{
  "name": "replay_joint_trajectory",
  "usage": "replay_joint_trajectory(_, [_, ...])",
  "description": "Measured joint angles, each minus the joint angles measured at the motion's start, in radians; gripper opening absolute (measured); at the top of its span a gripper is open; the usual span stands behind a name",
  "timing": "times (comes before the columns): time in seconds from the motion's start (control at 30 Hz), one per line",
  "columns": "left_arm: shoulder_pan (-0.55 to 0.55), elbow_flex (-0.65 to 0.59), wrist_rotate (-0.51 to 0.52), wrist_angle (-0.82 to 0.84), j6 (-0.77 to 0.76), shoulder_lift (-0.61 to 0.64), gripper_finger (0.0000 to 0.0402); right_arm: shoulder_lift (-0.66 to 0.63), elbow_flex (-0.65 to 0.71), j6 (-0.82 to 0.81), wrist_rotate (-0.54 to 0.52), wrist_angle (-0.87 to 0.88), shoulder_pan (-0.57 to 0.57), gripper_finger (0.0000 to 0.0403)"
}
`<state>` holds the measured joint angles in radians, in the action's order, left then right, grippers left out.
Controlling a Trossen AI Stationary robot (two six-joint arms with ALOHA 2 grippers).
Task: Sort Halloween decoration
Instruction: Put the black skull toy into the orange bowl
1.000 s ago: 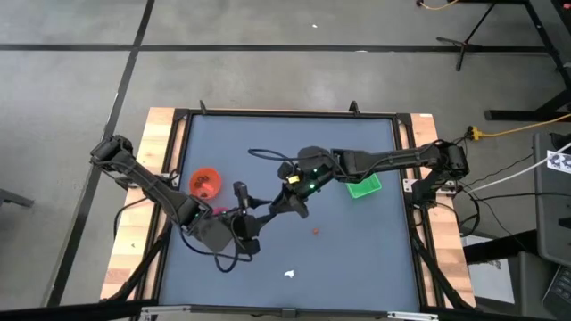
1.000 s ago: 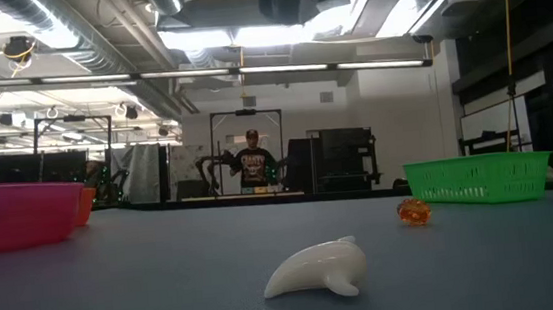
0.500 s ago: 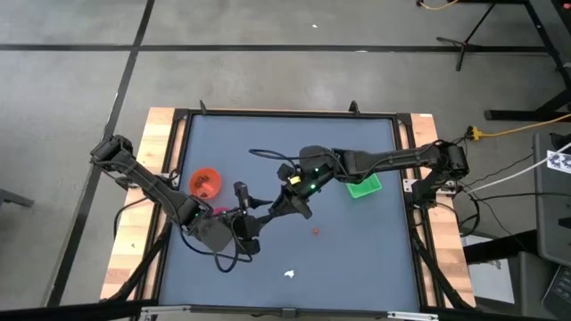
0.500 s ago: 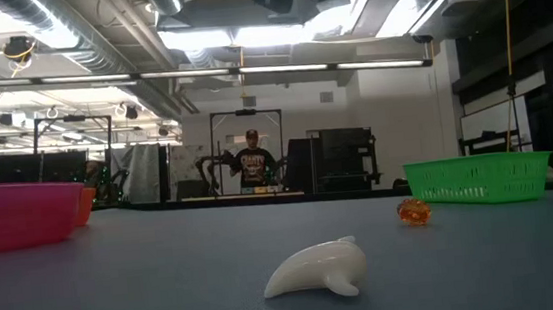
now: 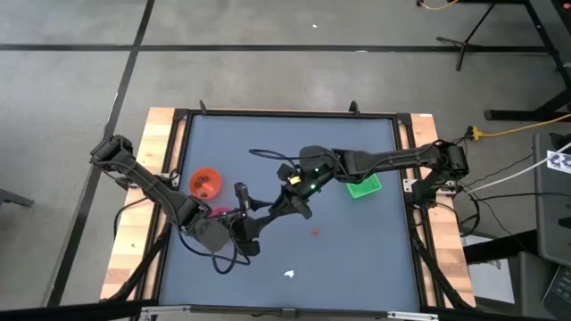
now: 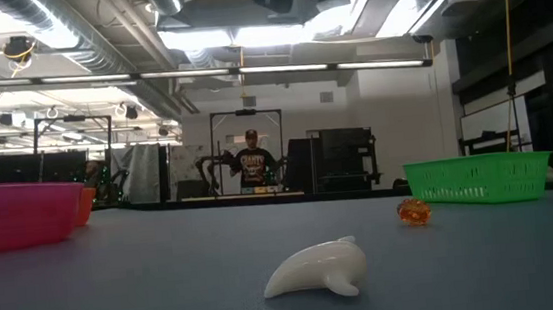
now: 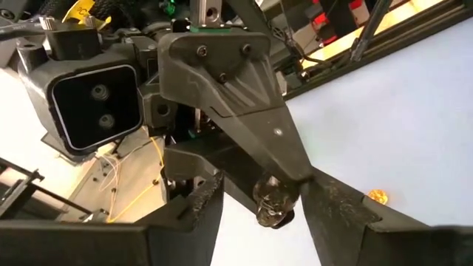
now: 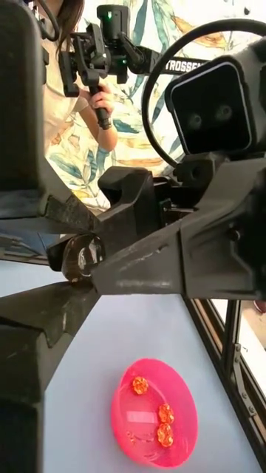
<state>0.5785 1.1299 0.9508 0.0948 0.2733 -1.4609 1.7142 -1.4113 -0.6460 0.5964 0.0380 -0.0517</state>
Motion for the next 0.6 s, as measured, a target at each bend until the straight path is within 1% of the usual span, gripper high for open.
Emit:
replay_joint_trajectory(0.2, [-0.001, 0.0, -0.025, 0.001, 0.001, 0.0, 0.0126, 0.0, 0.0, 0.0, 0.008, 0.0, 0.0, 0.0097])
replay_joint_trajectory(0.43, [-0.002, 0.0, -0.029, 0.002, 0.001, 0.0, 0.0079, 0.0, 0.0, 0.0, 0.019, 0.0, 0.0, 0.0097])
replay_joint_trajectory(0.6, [-0.002, 0.0, -0.029, 0.002, 0.003, 0.0, 0.0058, 0.0, 0.0, 0.0, 0.023, 0.003, 0.0, 0.0097])
